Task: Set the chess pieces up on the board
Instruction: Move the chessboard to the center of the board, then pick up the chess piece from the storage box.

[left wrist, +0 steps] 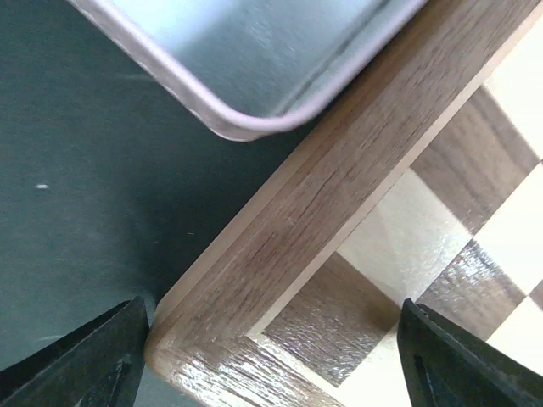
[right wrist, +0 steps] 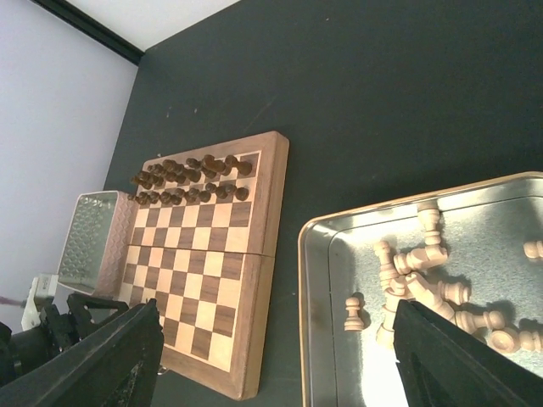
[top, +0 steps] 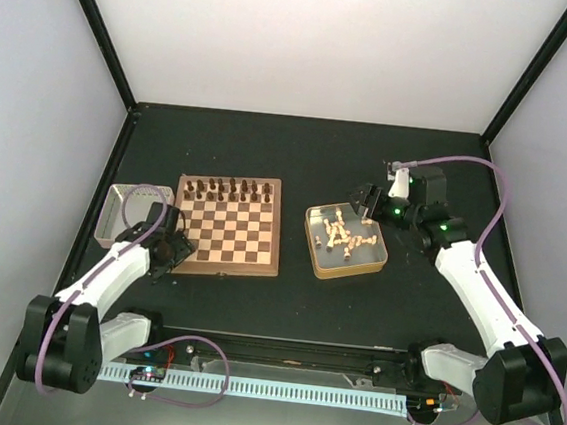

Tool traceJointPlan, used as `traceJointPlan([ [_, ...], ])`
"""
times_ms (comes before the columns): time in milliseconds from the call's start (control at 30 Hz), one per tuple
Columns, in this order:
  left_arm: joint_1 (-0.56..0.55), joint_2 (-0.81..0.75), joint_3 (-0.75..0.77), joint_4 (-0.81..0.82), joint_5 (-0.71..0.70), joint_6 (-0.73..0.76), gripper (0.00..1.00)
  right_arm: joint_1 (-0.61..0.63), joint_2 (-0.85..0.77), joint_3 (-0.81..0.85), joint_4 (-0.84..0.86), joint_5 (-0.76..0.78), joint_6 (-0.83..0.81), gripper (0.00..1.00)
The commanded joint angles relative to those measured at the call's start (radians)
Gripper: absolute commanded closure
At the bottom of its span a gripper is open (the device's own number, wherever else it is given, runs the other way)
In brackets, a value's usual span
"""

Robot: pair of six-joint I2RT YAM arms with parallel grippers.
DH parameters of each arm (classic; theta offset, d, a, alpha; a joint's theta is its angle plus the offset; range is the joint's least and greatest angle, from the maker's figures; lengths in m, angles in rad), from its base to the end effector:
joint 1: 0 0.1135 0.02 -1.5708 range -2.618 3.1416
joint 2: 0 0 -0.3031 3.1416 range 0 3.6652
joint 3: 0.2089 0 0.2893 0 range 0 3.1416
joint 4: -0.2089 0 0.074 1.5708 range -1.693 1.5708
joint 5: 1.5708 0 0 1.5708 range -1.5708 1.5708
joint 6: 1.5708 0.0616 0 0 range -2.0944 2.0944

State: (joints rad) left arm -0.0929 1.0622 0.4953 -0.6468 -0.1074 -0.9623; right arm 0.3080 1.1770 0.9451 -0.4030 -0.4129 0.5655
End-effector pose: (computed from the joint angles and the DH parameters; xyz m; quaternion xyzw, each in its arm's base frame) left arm 0.1904 -0.0111 0.1502 -0.4225 0.8873 -0.0437 0.1798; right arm 0.2764 0.1139 0.3094 0.0205 0.8782 0.3525 0.3227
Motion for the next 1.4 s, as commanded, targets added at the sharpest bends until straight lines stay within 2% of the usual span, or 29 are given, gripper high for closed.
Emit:
traceJointPlan([
  [0, 0.001, 0.062, 0.046, 0.123, 0.122, 0.069, 0.23, 0.005, 0.004, 0.008, 0.025, 0.042, 0.006, 0.26],
  [167, 0.001, 0.111, 0.022, 0.25, 0.257, 0.12, 0.39, 0.009, 0.026, 0.008, -0.006, 0.074, -0.022, 0.34],
  [267, 0.0, 0.133, 0.011, 0.326, 0.323, 0.137, 0.46, 0.028, 0.046, 0.006, -0.058, 0.144, -0.063, 0.41],
  [400, 0.0, 0.132, 0.021, 0.31, 0.304, 0.147, 0.47, 0.066, 0.102, 0.011, -0.13, 0.27, -0.113, 0.53],
  [533, 0.0, 0.071, 0.033, 0.261, 0.249, 0.162, 0.41, 0.132, 0.195, 0.03, -0.18, 0.363, -0.149, 0.68],
  [633, -0.001, 0.002, 0.047, 0.226, 0.22, 0.177, 0.36, 0.173, 0.275, 0.061, -0.216, 0.412, -0.158, 0.75],
  [800, -0.006, -0.123, 0.067, 0.204, 0.22, 0.208, 0.31, 0.208, 0.346, 0.087, -0.274, 0.514, -0.126, 0.76],
  [967, -0.006, -0.205, 0.091, 0.237, 0.269, 0.254, 0.29, 0.21, 0.392, 0.097, -0.28, 0.521, -0.119, 0.8],
  [1200, -0.007, -0.235, 0.114, 0.277, 0.303, 0.277, 0.27, 0.214, 0.454, 0.131, -0.293, 0.546, -0.104, 0.76],
  [1367, -0.006, -0.241, 0.138, 0.284, 0.317, 0.291, 0.27, 0.214, 0.49, 0.135, -0.278, 0.507, -0.099, 0.8],
])
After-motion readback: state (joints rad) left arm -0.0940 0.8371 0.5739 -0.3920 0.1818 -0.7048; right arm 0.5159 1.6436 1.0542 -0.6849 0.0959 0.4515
